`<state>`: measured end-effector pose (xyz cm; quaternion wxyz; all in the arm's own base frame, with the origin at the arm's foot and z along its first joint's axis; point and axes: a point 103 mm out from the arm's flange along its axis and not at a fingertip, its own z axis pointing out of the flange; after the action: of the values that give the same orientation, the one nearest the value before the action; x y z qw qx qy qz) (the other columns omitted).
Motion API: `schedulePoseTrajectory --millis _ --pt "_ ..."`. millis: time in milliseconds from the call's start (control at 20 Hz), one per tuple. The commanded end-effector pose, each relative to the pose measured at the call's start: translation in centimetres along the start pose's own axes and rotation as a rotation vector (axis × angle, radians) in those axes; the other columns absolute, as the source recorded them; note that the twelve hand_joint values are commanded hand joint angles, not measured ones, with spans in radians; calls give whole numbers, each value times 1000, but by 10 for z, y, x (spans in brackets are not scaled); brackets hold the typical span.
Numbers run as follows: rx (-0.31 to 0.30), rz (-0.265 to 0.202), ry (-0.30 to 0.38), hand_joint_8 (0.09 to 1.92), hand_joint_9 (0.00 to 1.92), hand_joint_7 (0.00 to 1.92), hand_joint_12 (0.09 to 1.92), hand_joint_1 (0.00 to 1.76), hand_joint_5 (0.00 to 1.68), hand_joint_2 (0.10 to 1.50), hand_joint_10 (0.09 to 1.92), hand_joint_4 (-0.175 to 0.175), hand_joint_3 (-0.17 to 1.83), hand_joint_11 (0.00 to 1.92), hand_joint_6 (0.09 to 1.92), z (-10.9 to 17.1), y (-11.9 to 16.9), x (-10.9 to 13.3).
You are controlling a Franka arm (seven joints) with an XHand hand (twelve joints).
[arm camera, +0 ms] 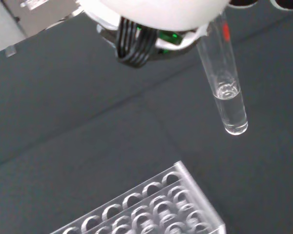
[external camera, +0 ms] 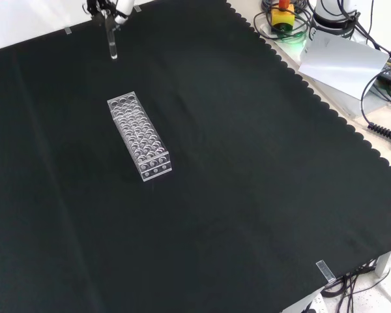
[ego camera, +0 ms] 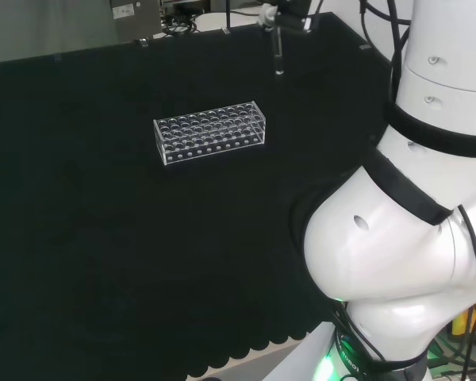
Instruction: Put the test tube back in the rack.
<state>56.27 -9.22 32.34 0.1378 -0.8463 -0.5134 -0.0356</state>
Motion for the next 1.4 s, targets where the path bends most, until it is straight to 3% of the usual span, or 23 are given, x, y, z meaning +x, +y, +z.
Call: schedulePoseTrajectory --millis 50,700,1400 --pt "32 -58 23 487 1612 1713 929 1221 1307 682 481 -175 597 1159 574 22 1 30" --pt "93 -41 58 487 1611 1713 930 1221 1306 682 482 -175 597 1159 575 66 14 32" --pt "114 -15 68 488 1611 1712 931 1221 1306 682 483 -175 597 1158 575 85 18 17"
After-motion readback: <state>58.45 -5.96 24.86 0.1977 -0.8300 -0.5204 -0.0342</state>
